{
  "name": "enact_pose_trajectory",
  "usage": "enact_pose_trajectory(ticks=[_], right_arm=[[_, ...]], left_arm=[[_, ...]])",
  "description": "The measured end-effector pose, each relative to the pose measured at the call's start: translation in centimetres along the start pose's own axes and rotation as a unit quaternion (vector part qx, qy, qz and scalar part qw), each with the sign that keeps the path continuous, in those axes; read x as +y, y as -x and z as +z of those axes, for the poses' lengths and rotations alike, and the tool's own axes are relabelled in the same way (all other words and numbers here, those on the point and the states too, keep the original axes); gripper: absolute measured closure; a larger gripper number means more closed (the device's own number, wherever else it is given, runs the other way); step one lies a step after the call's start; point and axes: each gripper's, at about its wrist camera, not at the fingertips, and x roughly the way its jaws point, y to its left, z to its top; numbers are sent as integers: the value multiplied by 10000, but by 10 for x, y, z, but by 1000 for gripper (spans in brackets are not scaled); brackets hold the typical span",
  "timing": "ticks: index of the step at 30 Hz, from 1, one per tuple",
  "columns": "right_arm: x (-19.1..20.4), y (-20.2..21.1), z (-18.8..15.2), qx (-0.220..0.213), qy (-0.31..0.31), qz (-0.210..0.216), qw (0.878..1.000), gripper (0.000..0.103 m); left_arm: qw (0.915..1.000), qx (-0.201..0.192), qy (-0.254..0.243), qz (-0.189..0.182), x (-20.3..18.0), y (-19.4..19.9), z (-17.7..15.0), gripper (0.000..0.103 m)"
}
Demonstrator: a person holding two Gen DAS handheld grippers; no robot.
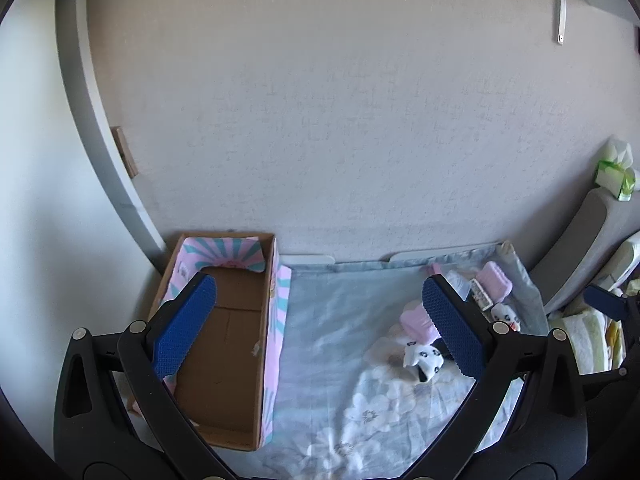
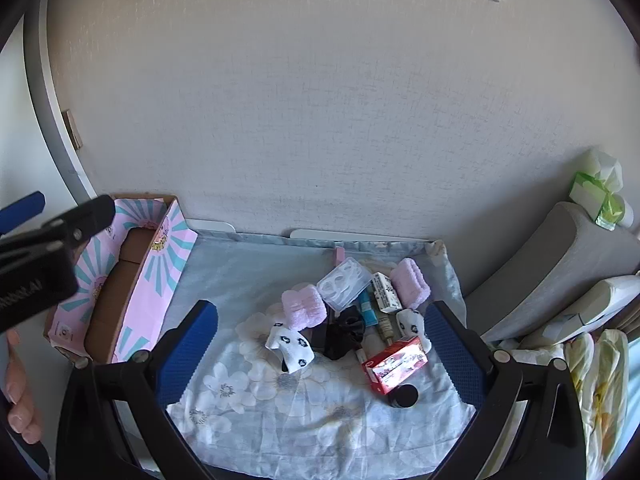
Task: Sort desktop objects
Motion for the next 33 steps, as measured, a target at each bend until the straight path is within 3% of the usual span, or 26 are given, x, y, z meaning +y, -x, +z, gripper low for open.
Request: enact_pose_trajectory(ticks=[19, 28, 33], right_arm=[[-2, 2, -2, -75, -33, 158, 9998, 0], [-5, 0, -3, -92, 4, 177, 9998, 0], [-18, -5, -7, -144, 147, 70, 9998, 0]], left_arm=[[9998, -66, -202, 30, -7, 4, -2, 0], [10000, 50, -65, 17, -3, -1, -4, 0], [9994, 202, -293, -54, -12, -16, -6, 0]])
